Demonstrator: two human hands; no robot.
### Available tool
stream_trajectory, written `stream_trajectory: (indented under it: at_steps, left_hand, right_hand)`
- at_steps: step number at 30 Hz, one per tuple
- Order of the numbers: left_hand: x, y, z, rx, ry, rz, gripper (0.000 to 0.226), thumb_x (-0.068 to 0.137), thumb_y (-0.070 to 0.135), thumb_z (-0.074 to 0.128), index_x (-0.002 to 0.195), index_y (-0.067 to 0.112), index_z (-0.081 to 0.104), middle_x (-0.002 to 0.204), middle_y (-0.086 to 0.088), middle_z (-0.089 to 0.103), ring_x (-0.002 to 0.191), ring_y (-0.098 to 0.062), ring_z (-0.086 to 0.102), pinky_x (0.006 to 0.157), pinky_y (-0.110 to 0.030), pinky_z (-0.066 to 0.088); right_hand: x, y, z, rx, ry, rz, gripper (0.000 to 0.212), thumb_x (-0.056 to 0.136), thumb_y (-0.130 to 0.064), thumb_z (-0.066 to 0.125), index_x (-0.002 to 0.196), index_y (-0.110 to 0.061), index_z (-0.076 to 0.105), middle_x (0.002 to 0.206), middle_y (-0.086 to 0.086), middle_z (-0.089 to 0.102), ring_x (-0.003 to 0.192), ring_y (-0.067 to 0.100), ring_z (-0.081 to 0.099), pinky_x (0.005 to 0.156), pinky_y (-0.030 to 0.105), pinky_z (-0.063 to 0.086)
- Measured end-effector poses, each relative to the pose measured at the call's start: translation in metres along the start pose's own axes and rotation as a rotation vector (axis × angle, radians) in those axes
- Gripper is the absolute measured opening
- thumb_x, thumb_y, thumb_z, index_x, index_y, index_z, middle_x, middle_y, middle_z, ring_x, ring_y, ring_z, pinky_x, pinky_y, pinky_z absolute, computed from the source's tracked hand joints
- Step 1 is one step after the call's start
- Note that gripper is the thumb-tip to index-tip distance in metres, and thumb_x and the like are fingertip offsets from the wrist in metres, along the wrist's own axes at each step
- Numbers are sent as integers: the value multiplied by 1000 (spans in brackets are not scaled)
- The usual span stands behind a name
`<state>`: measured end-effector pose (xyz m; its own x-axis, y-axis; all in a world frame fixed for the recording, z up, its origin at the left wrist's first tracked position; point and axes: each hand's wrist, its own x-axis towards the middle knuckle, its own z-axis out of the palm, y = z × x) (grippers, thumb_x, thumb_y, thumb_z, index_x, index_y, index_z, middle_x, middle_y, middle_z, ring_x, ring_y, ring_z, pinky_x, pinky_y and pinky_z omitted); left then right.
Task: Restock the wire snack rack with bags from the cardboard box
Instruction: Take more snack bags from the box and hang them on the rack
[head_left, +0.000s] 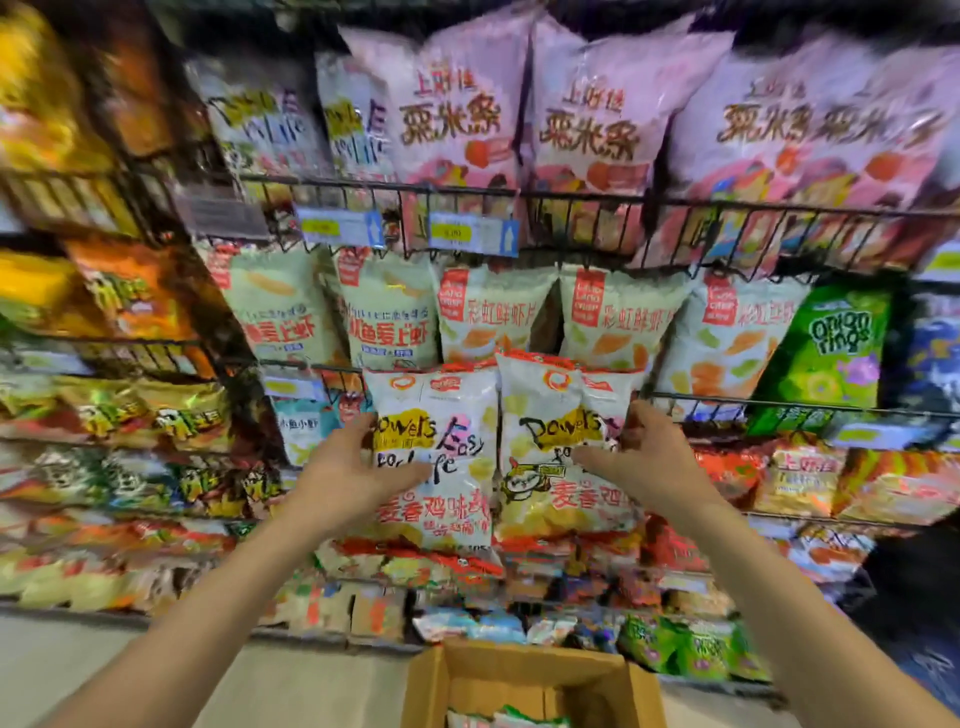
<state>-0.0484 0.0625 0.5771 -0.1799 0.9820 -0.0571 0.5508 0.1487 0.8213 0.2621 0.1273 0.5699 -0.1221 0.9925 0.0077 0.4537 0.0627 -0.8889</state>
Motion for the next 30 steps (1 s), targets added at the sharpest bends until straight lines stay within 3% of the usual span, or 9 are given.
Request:
stream_trajectory:
  at_steps: [3,7,10,12,14,18,21,25,30]
  left_hand:
    - [-4,20,-42,16,76,53,70,68,57,83,125,24,61,105,10,73,89,-16,72,74,-38,55]
    - [4,52,-93,65,200,170,75,73,54,81,132,14,55,104,11,69,70,-9,64,61,-33,46]
    - [19,68,-134,46,265,278,46,79,34,82,116,16,63,69,21,66,50,1,56,48,-16,41]
    - [26,78,-162,20,279,344,36,79,32,83,109,25,63,64,15,68,43,-6,55,42,-19,42]
    - [38,83,-190,-3,306,416,36,78,34,84,106,27,63,78,9,75,50,-11,62,45,-28,48]
    - [67,84,-250,-64,404,554,48,71,37,88,110,25,64,99,4,76,84,-17,74,74,-46,61]
    - [88,82,-287,-74,504,643,56,70,39,88,116,28,58,103,11,71,86,2,68,81,-32,57]
    - [115,73,-315,-179,536,798,52,81,12,82,124,15,54,99,20,62,73,21,62,63,-6,48]
    - [161,45,-330,-290,530,892,54,79,13,84,121,15,51,113,14,61,98,15,61,84,-11,49]
  right_hand:
    - [7,-42,2,39,6,-66,86,80,-39,84,150,-17,38,131,-2,58,115,24,58,98,43,50]
    - [20,-102,7,80,49,-199,78,76,-43,85,141,-28,46,133,-2,57,110,23,60,94,46,53]
    - [31,-147,12,108,121,-313,74,76,-39,87,138,-25,49,122,-5,64,106,19,65,88,48,57]
    - [39,-179,18,129,177,-419,63,75,-31,87,130,-25,55,115,-5,70,102,17,69,86,49,59]
    - [46,-209,29,105,241,-491,53,75,-30,86,121,-29,58,106,-7,72,93,14,71,82,43,60]
    - [61,-268,54,84,368,-568,44,77,-24,85,113,-24,59,94,-10,70,82,7,68,74,33,58]
    - [75,-304,79,116,443,-649,45,74,-23,86,110,-18,61,98,-2,74,88,15,73,76,37,61]
    - [90,-335,114,178,553,-768,47,74,-10,86,111,-14,57,103,-9,70,93,1,67,83,21,55]
    - [113,-335,139,322,558,-739,50,73,7,83,113,-13,59,108,-3,72,97,4,68,86,26,57]
